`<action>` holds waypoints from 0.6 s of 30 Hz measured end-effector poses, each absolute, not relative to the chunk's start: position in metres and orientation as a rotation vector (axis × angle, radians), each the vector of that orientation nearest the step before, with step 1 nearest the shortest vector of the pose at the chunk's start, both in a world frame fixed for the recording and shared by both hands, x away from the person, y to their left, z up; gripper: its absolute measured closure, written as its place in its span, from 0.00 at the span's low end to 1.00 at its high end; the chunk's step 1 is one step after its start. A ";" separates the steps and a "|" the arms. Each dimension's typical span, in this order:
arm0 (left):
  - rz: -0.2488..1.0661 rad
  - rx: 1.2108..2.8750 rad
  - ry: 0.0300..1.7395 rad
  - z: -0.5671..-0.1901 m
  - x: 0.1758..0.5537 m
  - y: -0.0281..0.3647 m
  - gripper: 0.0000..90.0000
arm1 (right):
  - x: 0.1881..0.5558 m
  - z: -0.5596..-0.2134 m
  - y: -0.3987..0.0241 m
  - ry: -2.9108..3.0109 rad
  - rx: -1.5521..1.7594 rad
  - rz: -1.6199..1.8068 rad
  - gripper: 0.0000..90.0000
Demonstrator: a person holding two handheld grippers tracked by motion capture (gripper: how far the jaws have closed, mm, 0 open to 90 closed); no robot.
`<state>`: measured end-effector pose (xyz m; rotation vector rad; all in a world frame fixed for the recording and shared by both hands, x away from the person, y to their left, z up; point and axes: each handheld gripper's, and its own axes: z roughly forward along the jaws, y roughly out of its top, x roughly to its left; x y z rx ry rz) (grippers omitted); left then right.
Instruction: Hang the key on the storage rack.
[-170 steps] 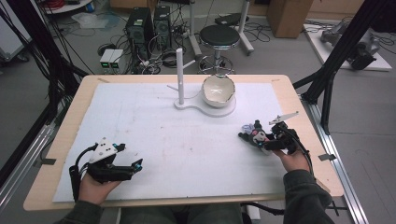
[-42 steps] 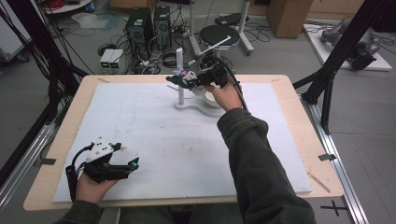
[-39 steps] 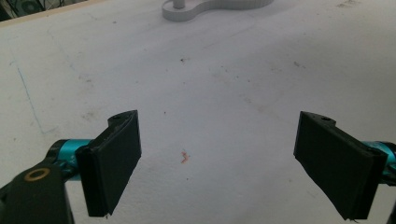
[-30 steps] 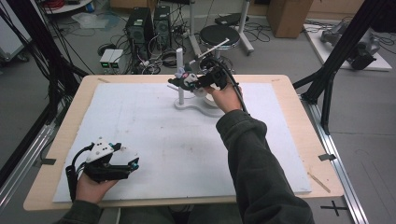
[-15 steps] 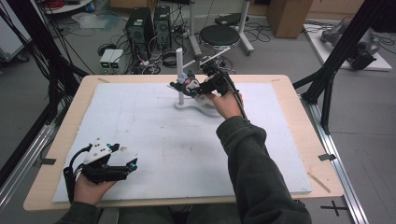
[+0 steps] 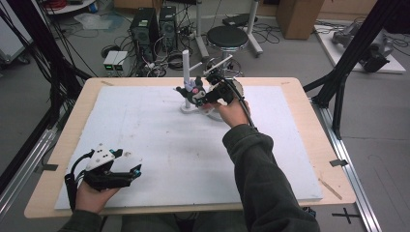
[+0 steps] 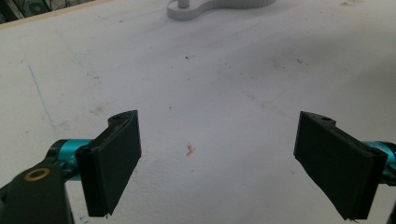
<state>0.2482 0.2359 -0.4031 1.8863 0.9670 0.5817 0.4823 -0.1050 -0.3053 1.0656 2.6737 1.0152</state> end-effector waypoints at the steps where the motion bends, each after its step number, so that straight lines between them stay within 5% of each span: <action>1: 0.582 1.886 0.967 -0.403 0.248 0.236 0.17 | 0.482 -0.306 -0.104 2.675 1.062 1.002 0.59; 18: 0.586 1.886 0.966 -0.403 0.248 0.237 0.17 | 0.487 -0.317 -0.099 2.716 1.112 0.917 0.58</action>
